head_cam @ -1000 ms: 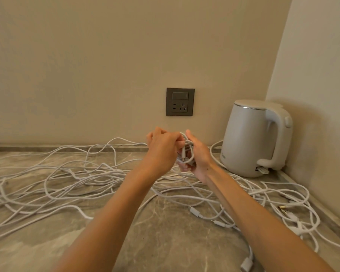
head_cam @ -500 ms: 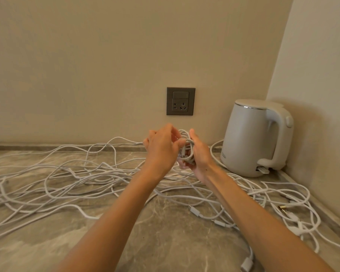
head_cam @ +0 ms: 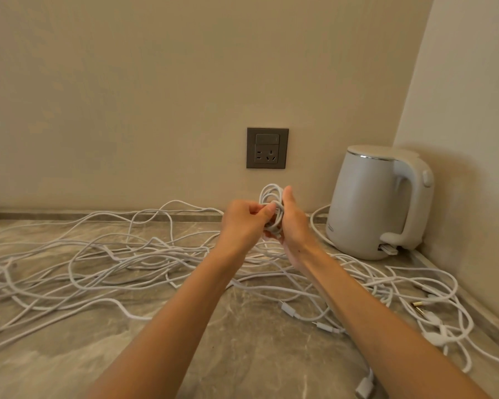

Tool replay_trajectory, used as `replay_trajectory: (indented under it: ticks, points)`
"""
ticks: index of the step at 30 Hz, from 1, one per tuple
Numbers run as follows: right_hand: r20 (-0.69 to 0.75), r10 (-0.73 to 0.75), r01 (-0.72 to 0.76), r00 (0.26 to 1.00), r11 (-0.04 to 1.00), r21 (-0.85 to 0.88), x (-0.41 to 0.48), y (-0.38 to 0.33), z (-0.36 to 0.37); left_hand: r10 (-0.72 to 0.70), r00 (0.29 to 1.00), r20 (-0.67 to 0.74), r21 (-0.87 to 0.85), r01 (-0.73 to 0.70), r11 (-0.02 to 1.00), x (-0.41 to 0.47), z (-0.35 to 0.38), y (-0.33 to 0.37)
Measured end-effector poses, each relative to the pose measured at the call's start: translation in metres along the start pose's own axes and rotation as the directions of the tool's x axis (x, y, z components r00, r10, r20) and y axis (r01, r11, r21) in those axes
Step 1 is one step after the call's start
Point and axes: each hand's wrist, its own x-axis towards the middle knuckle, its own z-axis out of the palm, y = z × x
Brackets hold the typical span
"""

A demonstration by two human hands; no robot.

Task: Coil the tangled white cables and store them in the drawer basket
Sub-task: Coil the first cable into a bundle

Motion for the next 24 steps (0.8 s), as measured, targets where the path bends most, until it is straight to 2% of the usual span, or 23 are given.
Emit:
replay_trajectory:
  ticks: [5,9,16,19,24]
  points:
    - [0.046,-0.023,0.027,0.999,0.996,-0.084,-0.002,0.0,0.0,0.005,0.999,0.054,0.133,-0.013,0.991,0.004,-0.008,-0.002]
    - [0.07,-0.028,0.037,0.997,0.991,-0.127,0.001,-0.001,-0.003,0.078,0.99,0.116,0.265,-0.107,0.958,0.005,-0.011,0.002]
    - [0.189,0.055,-0.07,0.98,0.995,0.074,0.004,0.002,-0.006,0.147,0.959,0.241,0.435,-0.243,0.867,0.009,-0.018,0.001]
    - [0.22,0.061,-0.099,0.974,0.981,0.169,0.003,0.0,-0.008,0.212,0.952,0.219,0.451,-0.292,0.844,0.008,-0.016,0.001]
    - [0.213,0.057,-0.095,0.975,0.98,0.172,0.004,0.001,-0.006,0.272,0.943,0.191,0.411,-0.328,0.85,0.011,-0.015,-0.005]
